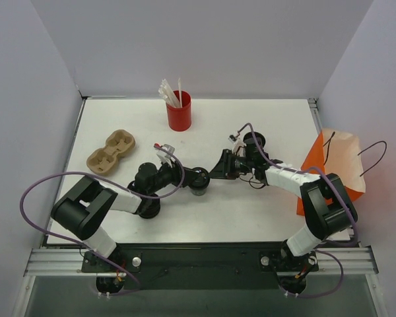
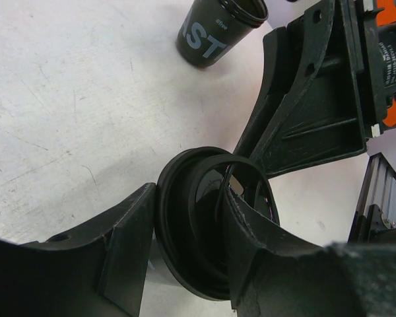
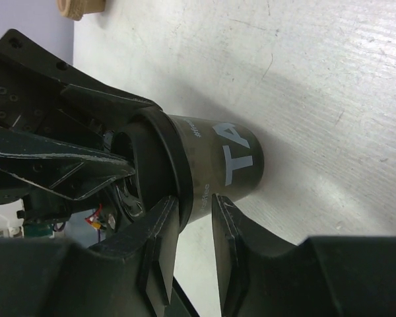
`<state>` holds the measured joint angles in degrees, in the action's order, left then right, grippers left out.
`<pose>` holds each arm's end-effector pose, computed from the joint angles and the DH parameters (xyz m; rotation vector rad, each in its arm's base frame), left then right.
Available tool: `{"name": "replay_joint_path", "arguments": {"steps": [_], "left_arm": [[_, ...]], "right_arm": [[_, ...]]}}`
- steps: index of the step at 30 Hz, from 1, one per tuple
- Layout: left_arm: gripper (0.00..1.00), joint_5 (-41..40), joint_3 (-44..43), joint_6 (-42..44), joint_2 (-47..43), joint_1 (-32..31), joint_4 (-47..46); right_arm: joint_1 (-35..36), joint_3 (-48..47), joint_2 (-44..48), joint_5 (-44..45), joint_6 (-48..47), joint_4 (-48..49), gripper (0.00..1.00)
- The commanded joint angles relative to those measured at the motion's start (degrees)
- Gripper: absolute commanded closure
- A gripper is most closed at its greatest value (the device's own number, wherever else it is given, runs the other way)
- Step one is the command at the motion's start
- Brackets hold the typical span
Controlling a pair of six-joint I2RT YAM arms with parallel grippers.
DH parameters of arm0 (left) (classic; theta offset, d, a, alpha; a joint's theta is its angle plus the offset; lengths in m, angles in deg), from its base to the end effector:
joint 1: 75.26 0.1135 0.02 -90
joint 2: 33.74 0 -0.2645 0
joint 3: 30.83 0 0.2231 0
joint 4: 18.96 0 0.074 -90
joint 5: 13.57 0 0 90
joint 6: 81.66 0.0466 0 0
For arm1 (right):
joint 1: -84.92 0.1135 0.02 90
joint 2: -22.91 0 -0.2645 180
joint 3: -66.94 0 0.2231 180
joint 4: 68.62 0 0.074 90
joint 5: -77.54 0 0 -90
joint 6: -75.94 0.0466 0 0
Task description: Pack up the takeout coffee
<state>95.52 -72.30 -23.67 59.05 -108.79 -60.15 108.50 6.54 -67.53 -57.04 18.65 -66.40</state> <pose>0.2321 -0.1721 0.1828 0.2862 1.8548 -1.1049 0.2710 0.1540 0.2163 -0.3565 2.1727 1.3806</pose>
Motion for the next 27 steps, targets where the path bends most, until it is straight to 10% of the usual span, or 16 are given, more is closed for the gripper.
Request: {"name": "replay_joint_path", "arguments": {"steps": [1, 15, 27], "left_arm": [[0.48, -1.25, 5.65, 2.57, 6.78, -1.27, 12.24], [0.5, -2.48, 8.73, 1.25, 11.97, -1.27, 4.85], [0.5, -2.83, 9.61, 1.69, 11.8, -1.27, 4.5]], "right_arm": [[2.18, 6.29, -3.61, -0.07, 3.05, 4.48, 0.74], [2.36, 22.99, -12.57, 4.4, 16.95, 36.05, 0.88], [13.07, 15.64, 3.41, 31.56, 4.13, -1.17, 0.84]]}}
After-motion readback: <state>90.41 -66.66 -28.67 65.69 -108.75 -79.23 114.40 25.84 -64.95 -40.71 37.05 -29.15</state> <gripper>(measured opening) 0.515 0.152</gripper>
